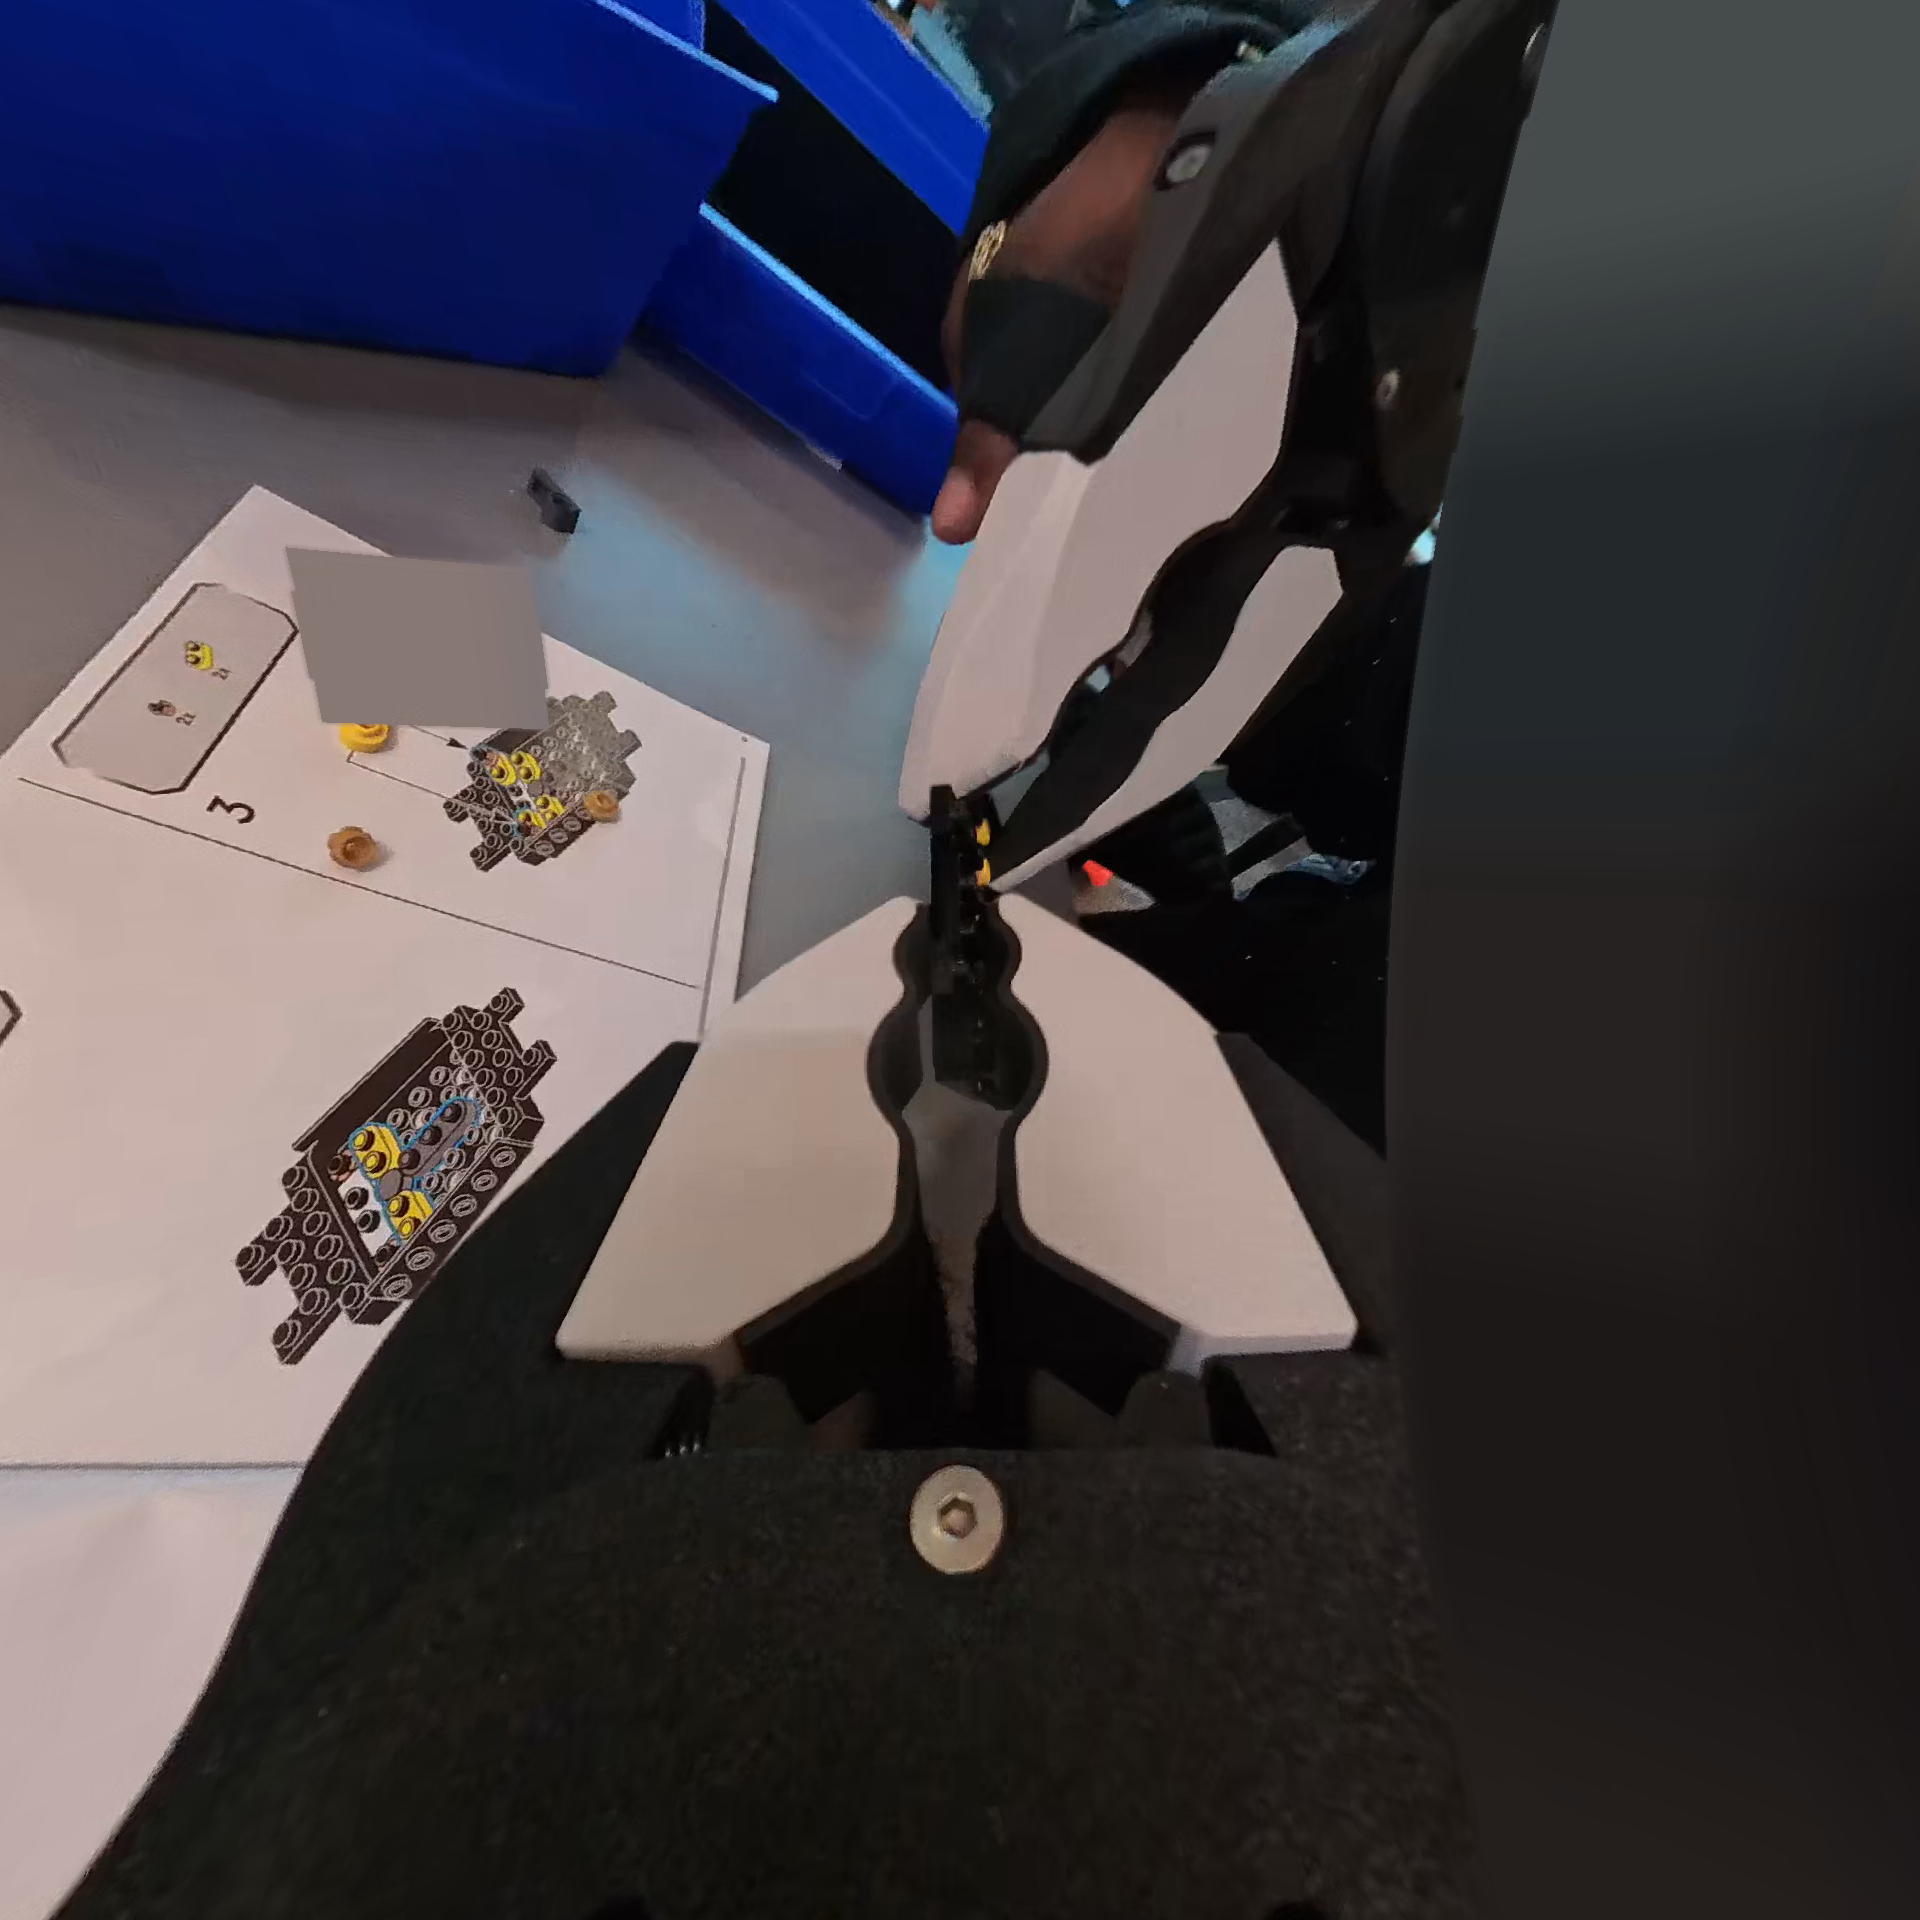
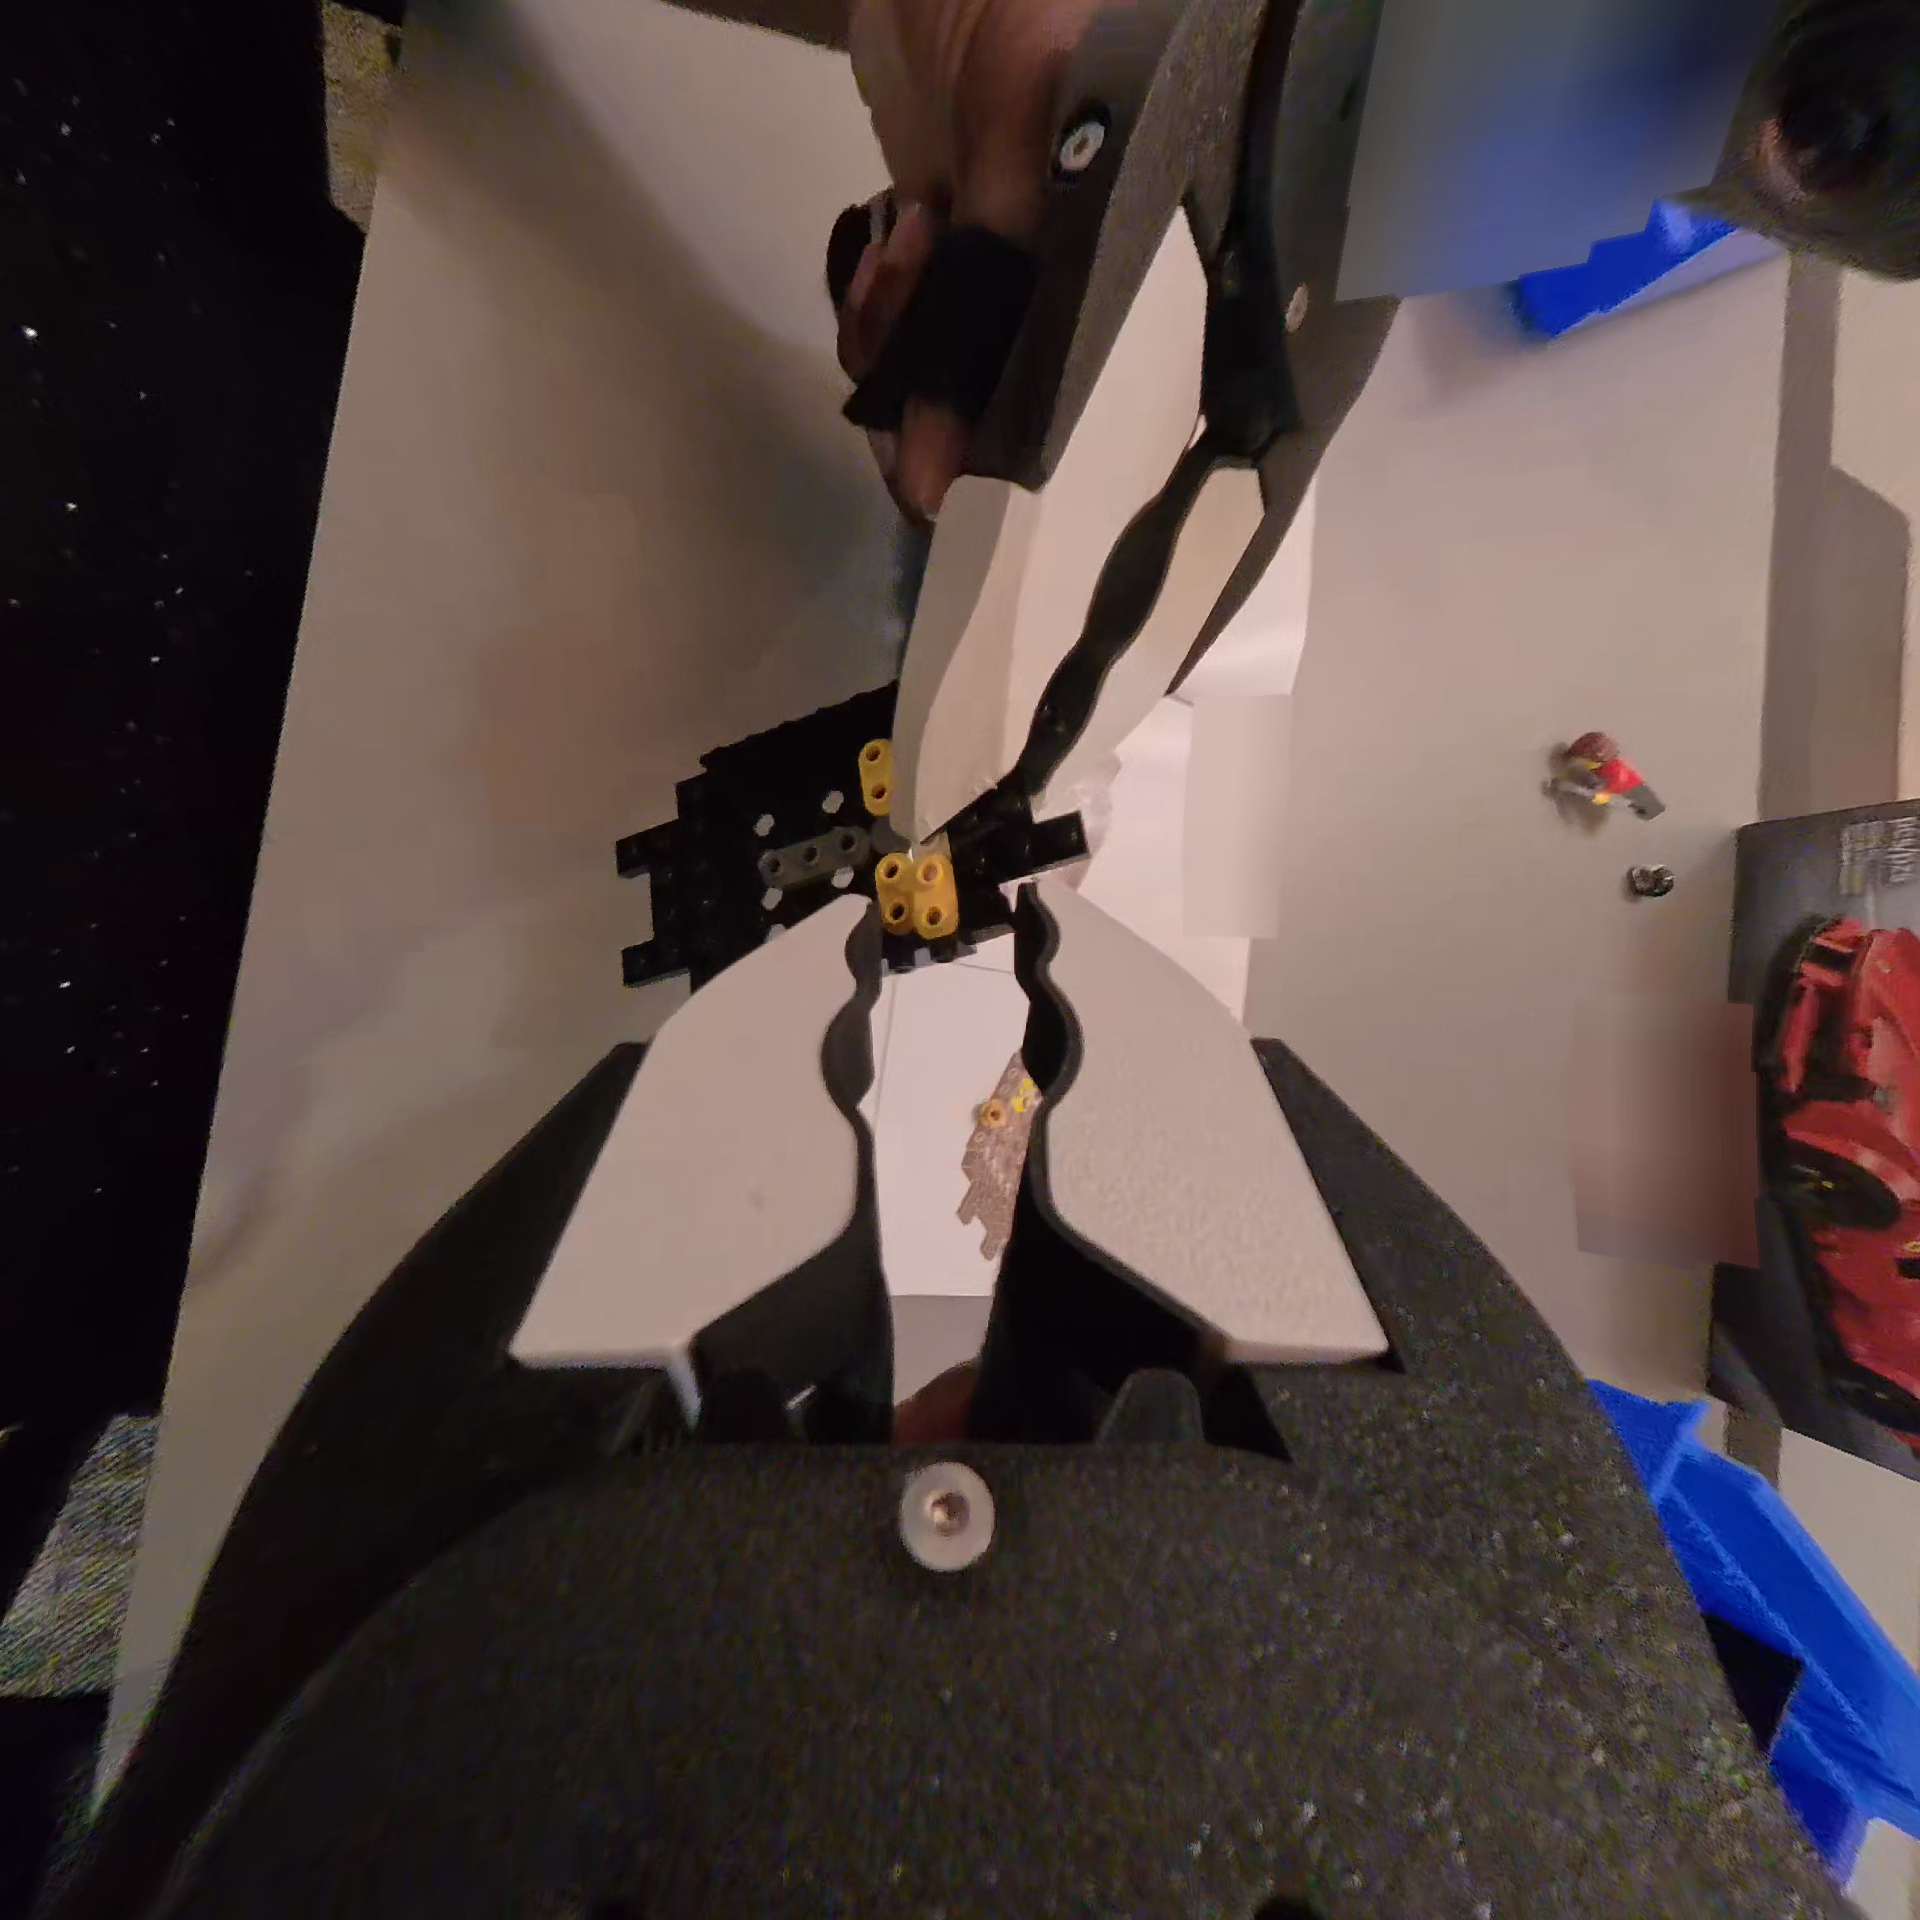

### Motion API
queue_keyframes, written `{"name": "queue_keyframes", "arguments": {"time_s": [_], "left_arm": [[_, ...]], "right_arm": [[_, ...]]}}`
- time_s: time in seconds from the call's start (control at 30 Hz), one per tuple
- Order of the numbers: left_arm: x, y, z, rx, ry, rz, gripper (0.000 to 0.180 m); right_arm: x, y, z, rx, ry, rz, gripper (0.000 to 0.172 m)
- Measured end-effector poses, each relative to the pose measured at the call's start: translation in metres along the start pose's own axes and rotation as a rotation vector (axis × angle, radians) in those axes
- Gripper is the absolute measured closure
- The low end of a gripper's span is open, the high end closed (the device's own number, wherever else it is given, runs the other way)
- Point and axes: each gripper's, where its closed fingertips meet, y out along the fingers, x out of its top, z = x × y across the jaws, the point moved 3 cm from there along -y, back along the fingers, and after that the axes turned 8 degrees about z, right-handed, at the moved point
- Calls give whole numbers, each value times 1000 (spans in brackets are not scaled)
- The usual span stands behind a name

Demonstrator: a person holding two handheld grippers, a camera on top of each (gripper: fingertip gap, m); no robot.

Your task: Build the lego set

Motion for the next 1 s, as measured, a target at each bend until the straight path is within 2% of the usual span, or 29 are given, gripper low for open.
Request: {"name": "queue_keyframes", "arguments": {"time_s": [0.03,0.27,0.8,0.9,0.93,1.0], "left_arm": [[-1,1,1,18,4,17,172],[-6,6,5,86,8,79,172],[-13,17,8,102,18,131,172],[-1,8,11,79,-6,17,172],[5,3,11,71,-7,-48,172],[17,-9,10,50,-4,-169,173]], "right_arm": [[-1,1,1,17,5,14,148],[-6,8,3,42,5,78,153],[-12,14,8,78,-60,135,155],[-13,7,-4,22,63,50,154],[-12,2,-14,-9,177,-31,148],[-10,-11,-27,57,477,-293,134]]}}
